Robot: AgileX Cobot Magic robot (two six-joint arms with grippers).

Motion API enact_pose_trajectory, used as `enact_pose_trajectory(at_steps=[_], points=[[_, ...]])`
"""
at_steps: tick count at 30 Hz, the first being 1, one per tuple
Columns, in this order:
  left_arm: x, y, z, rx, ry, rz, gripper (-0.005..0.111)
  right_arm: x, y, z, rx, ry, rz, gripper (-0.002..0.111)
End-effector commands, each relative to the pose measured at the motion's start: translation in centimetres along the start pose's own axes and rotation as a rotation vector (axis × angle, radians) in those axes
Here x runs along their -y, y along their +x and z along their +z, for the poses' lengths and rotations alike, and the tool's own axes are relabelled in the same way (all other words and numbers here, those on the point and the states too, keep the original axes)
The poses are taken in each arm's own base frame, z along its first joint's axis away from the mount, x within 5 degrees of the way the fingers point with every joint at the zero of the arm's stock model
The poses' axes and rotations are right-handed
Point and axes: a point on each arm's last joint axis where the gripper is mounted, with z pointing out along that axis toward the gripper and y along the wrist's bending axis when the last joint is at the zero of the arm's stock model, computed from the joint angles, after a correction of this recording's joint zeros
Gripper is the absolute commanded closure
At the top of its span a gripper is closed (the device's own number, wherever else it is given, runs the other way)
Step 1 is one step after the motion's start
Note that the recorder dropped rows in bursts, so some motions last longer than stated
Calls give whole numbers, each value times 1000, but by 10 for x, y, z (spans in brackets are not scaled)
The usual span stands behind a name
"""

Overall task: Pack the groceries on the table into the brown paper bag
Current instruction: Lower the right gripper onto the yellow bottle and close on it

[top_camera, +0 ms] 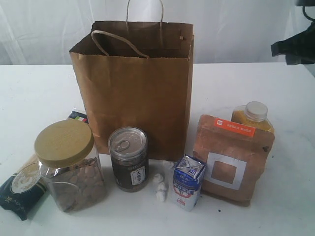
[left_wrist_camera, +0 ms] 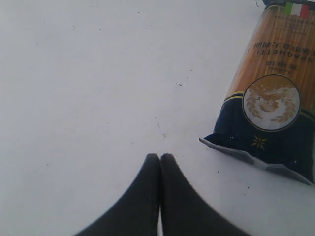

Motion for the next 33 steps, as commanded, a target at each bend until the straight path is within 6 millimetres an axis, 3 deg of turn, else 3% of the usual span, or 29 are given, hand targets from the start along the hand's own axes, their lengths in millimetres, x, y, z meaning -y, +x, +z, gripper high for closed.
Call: enact_pose_trajectory(at_steps=[1,2,5,6,9,11,13,19,33], points=[[1,2,0,-9,7,-5,107,-16,-18,-27,-173,-132,-18,108],[1,2,0,-9,7,-5,107,-28,-23,-45,-204,-169,-70,108],[1,2,0,-9,7,-5,107,-46,-22,-65,-239,-228,-196,102],[1,2,0,-9,7,-5,107,-53,-20,-66,-261,-248,-213,92],[1,2,0,-9,7,-5,107,-63,-18,-52,-298,-273,-232,58],[1,2,0,-9,7,-5,107,-62,-16,-39,-328,-279,-225,42],[1,2,0,-9,7,-5,107,-61,-14,-24,-350,-281,-215,33],[1,2,0,-9,7,-5,107,-59,-5,7,-465,-267,-41,32],[1,2,0,-9,7,-5,107,-58,16,62,-615,-269,26,32]])
